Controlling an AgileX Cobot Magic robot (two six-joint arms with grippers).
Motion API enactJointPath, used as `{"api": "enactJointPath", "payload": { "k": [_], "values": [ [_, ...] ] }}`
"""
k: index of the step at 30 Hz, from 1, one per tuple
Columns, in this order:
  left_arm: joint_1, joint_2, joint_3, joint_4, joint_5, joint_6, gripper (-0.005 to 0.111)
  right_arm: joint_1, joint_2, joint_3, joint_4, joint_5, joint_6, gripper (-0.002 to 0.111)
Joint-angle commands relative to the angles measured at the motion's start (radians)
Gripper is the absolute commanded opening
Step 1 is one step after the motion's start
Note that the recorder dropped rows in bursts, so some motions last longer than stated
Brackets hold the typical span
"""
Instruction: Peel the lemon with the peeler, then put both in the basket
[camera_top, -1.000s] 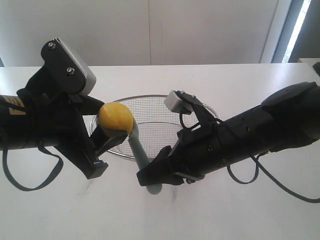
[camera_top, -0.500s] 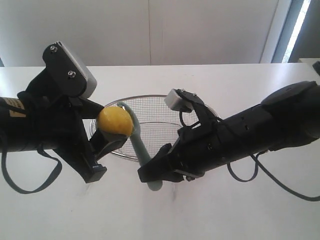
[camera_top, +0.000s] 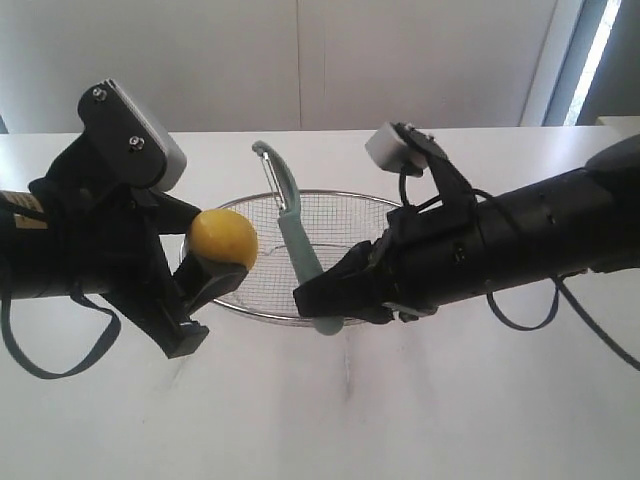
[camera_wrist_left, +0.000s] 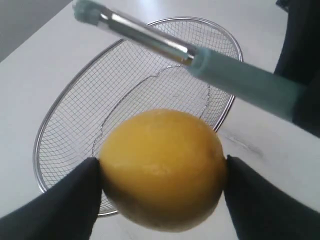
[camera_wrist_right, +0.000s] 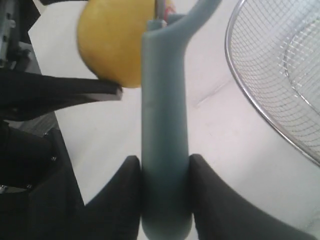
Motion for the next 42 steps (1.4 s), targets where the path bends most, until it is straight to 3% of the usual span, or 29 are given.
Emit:
{"api": "enactJointPath", "payload": {
  "k": [1, 5, 14, 19, 30, 38, 42],
  "values": [
    [0.005, -0.007, 0.002, -0.018, 0.0, -0.006, 0.0, -0.011, -0.103, -0.003, -0.043, 0.005, 0.009, 0.0],
    [0.005, -0.007, 0.002, -0.018, 0.0, -0.006, 0.0, -0.011, -0.19, -0.001, -0.123, -0.082, 0.055, 0.0],
    [0.005, -0.007, 0.002, -0.018, 0.0, -0.006, 0.0, -0.011, -0.283, 0.0, -0.56, -0.316, 0.477, 0.0],
    [0.005, -0.007, 0.002, -0.018, 0.0, -0.006, 0.0, -0.011, -0.256, 0.005, -0.662, -0.35, 0.569, 0.0],
    [0.005, -0.007, 0.002, -0.018, 0.0, -0.006, 0.0, 0.006, -0.045, -0.002, -0.623, -0.319, 0.563, 0.0],
    [0.005, -0.007, 0.002, -0.018, -0.005, -0.006, 0.0, 0.087, 0.033, -0.002, -0.333, -0.257, 0.299, 0.0],
    [0.005, -0.007, 0.002, -0.018, -0.005, -0.006, 0.0, 0.126, 0.06, -0.002, -0.298, -0.232, 0.281, 0.0]
  ]
}}
